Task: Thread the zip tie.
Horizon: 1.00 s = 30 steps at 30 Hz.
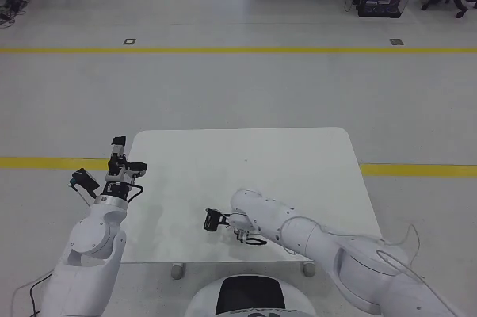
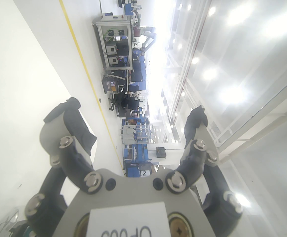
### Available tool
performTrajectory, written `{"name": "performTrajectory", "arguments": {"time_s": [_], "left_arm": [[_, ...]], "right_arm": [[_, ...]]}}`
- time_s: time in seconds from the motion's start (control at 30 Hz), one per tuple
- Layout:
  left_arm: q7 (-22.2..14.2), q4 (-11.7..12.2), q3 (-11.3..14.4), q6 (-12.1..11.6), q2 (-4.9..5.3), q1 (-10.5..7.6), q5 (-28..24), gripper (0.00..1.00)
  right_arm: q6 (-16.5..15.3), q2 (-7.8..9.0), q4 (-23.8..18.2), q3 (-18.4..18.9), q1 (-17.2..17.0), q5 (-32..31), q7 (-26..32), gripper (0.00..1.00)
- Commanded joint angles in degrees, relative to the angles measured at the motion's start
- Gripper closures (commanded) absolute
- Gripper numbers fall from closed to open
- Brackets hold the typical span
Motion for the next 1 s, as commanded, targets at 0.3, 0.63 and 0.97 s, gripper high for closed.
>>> {"name": "performTrajectory", "arguments": {"time_s": [0.3,0.63,0.97], "left_arm": [[0.00,0.00,0.00,0.00,0.00,0.00,0.00,0.00],[0.00,0.00,0.00,0.00,0.00,0.00,0.00,0.00],[0.00,0.00,0.00,0.00,0.00,0.00,0.00,0.00]], "right_arm": [[0.00,0.23,-0.26,0.00,0.75,3.74,1.41,0.69],[0.00,-1.71,2.80,0.00,0.66,5.58,3.80,0.72],[0.00,-3.26,5.41,0.00,0.73,5.03,4.08,0.76]]}}
